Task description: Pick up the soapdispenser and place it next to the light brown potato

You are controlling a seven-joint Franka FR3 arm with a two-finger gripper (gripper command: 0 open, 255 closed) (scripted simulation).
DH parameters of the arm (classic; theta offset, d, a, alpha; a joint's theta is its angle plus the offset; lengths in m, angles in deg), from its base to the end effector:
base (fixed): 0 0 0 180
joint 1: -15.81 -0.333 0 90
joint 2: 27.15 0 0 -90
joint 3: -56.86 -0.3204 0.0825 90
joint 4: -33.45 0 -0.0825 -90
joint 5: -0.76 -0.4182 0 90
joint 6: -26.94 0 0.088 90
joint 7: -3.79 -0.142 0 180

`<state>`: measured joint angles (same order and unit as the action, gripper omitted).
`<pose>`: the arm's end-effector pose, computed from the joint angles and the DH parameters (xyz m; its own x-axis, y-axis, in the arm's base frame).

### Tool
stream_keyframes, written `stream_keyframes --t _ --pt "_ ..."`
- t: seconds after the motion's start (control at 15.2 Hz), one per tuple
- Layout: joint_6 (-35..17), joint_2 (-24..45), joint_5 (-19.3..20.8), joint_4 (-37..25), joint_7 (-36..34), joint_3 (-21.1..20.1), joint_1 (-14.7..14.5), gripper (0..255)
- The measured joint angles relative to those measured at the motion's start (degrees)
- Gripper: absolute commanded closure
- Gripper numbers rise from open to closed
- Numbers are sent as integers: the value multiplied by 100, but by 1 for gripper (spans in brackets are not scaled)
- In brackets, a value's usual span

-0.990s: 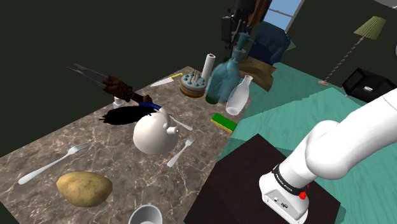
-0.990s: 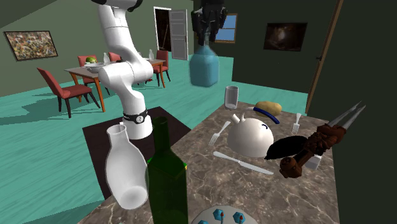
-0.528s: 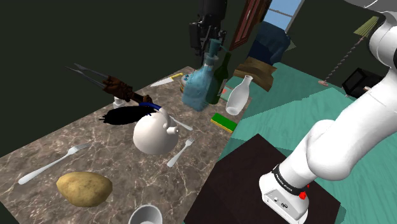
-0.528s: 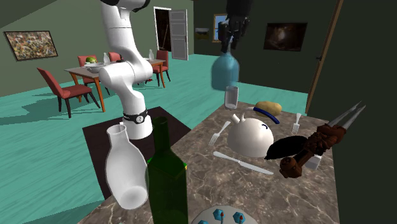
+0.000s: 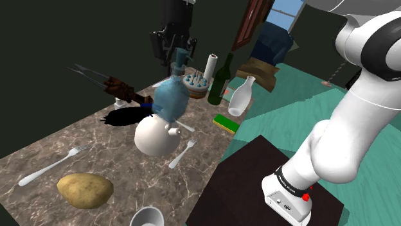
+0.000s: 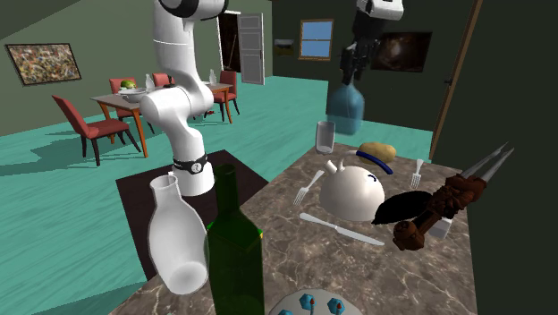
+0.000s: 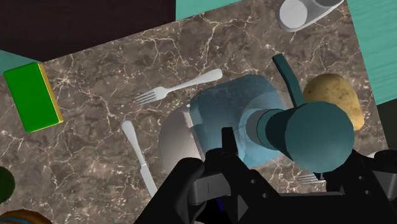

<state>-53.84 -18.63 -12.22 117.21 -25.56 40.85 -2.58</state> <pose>0.4875 0.3626 0.5554 0.9485 0.1197 -0.2934 0.0818 -0.9870 -0.1380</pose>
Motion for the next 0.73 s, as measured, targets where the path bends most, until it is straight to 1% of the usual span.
stream_keyframes --t 0.2,0.26,0.33,0.53,0.59,0.66,0.73 --pt "-34 628 136 -659 -336 -124 -244 255" --pt "-105 765 169 -741 -417 -152 -316 255" --pt "-89 1044 241 -1057 -532 -183 -422 255" --pt "99 1883 451 -2126 -834 -229 -741 255" --pt "122 2108 505 -2390 -922 -239 -850 255" --pt "216 2422 577 -2811 -989 -237 -966 255" --pt "449 2912 683 -3567 -1117 -233 -1176 255"
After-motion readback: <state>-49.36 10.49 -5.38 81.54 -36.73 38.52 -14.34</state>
